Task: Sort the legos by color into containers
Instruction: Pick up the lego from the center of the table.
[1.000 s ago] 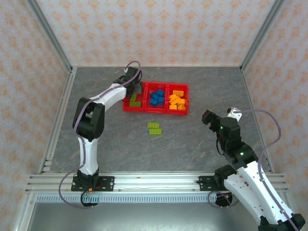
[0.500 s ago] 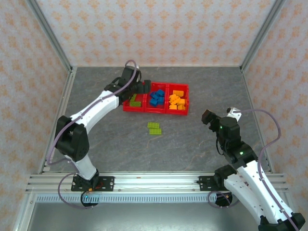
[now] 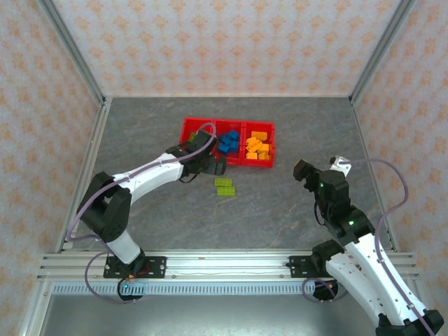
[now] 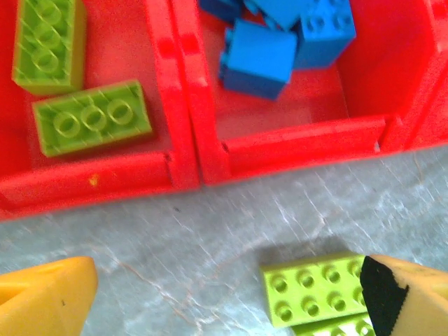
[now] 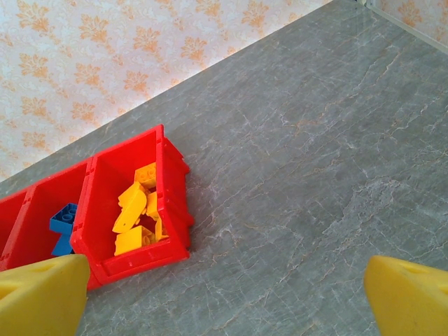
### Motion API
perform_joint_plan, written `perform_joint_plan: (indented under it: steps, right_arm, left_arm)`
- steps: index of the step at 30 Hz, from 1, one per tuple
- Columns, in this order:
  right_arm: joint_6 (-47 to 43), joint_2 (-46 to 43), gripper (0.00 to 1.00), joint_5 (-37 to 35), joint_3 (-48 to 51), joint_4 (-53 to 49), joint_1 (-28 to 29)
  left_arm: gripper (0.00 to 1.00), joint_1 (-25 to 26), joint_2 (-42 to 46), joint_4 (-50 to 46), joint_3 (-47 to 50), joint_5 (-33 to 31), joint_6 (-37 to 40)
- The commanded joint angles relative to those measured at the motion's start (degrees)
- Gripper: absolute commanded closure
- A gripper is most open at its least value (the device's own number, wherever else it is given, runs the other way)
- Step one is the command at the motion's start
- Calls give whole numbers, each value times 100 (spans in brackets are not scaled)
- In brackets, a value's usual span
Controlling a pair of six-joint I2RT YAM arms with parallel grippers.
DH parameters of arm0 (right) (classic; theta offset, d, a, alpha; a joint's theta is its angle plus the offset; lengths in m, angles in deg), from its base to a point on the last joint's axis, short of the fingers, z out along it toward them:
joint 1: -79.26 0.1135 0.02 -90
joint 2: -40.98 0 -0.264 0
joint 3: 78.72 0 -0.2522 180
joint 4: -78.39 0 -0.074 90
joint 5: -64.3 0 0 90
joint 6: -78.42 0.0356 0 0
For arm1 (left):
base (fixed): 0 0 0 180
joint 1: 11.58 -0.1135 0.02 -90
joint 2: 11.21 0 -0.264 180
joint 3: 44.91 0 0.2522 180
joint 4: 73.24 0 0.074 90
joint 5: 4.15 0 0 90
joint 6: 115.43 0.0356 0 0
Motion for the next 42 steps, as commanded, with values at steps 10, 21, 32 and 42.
perform_joint_plan:
  steps: [10, 21, 32, 42]
  right_arm:
    - [-41, -68, 0, -48, 37, 40, 1]
    - [-132, -6, 0, 145, 31, 99, -3]
    - [-84, -142, 0, 173, 25, 66, -2]
    - [-65, -182, 0, 174, 29, 59, 0]
  left_arm:
    - [1, 698, -509, -185, -93, -132, -1203]
    - [1, 724, -1309, -704, -938, -299, -1097]
    - [15, 731, -1611, -714, -846, -216, -1146]
    - [19, 768, -1803, -561, -814, 51, -1168]
